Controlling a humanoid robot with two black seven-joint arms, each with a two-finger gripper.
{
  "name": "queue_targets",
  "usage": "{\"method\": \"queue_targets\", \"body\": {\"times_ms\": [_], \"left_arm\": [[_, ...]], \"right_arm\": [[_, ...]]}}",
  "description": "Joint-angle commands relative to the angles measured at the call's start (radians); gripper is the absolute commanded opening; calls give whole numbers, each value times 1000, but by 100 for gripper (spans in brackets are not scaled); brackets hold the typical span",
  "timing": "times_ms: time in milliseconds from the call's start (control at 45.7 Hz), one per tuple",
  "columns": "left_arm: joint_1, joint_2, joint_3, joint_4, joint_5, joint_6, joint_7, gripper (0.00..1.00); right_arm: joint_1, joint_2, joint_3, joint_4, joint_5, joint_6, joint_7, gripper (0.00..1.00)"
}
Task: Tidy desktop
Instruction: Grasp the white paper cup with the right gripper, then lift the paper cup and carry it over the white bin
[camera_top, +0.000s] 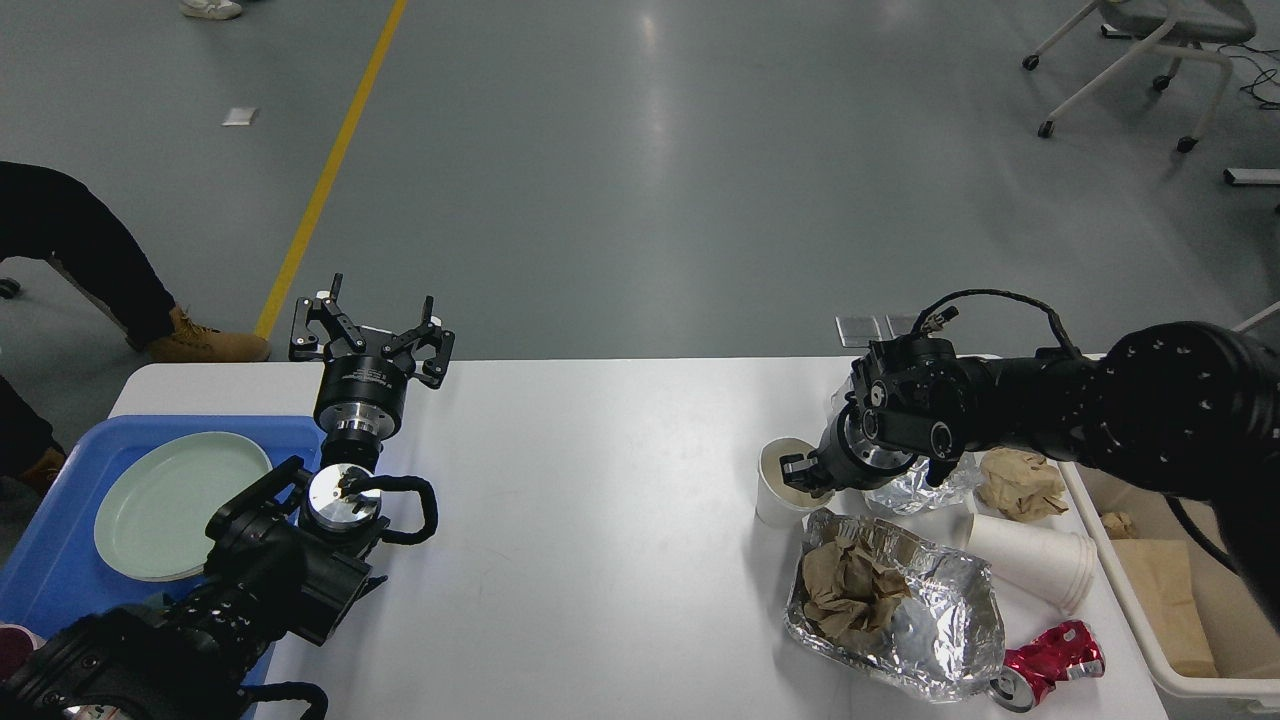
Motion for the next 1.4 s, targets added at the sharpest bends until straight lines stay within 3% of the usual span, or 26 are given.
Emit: {"method": "queue_targets", "body": {"times_ms": [0,482,591,767,1380], "left_arm": [[0,1,0,0,0,0,0,97],[0,-1,0,0,0,0,0,97],[0,1,0,0,0,0,0,97],[0,-1,0,0,0,0,0,97],[0,1,0,0,0,0,0,97]], "right_arm": [[25,-3,1,3,1,21,0,0],[161,0,79,77,4,159,0,0],[259,-19,81,135,4,264,1,0],[472,-78,81,209,12,517,3,0],[956,-225,16,221,10,517,4,0]]}}
